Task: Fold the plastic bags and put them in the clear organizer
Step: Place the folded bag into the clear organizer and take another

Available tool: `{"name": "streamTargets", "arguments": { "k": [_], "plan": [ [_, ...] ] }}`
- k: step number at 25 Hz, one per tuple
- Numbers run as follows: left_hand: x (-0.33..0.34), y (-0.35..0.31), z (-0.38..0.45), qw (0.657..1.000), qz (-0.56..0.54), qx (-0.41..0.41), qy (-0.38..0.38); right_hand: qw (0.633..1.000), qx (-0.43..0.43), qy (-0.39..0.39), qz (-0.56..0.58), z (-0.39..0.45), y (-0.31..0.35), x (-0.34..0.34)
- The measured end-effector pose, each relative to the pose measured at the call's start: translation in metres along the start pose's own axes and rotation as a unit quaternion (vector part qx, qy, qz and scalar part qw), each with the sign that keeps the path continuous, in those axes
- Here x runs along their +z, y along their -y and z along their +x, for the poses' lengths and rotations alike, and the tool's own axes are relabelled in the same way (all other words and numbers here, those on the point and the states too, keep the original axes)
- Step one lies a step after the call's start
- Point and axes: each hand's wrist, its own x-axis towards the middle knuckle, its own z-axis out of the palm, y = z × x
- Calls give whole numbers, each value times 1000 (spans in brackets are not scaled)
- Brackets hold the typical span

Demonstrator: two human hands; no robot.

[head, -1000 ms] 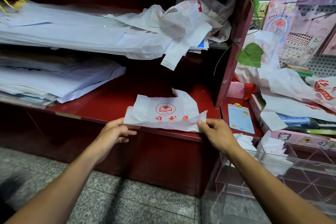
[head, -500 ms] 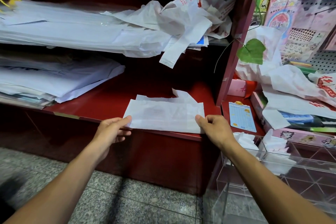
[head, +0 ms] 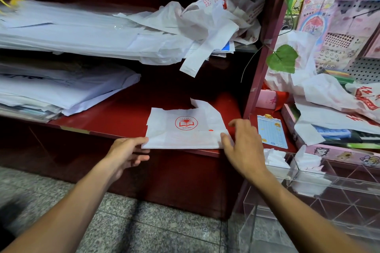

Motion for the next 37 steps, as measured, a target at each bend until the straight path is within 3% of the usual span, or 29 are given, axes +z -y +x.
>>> {"name": "streamTargets", "arguments": {
  "k": [2,5,7,13,18,20,23,26,31,37],
  "plan": [
    [1,-1,0,1000,-2,-15,2,988,-115,38,-91,-6,5,1],
    [2,-3,-2,1000,-11,-24,15,962,-149,199,-115,-9,8,5],
    [5,-3,-2,1000,-12,-14,1,950,-158,236,-131,-11,7,6],
    [22,-9,0,998,-55,24,-26,965,-94,215,-116,-15,7,2],
    [31,-8,2,998,-58,10,-21,986,80,119,82,-7,8,4],
    [30,-6,4,998,-63,12,-15,969,150,83,178,-1,9,0],
    [25,-7,3,997,-73,14,-3,910,269,60,311,8,9,-4],
    [22,-5,0,997,-72,13,9,878,338,31,338,12,4,-1],
    [17,-5,-4,996,-80,17,31,889,354,95,275,16,4,-7],
    [19,-6,-2,997,-64,8,-30,936,263,165,166,8,8,-9]
  ]
}}
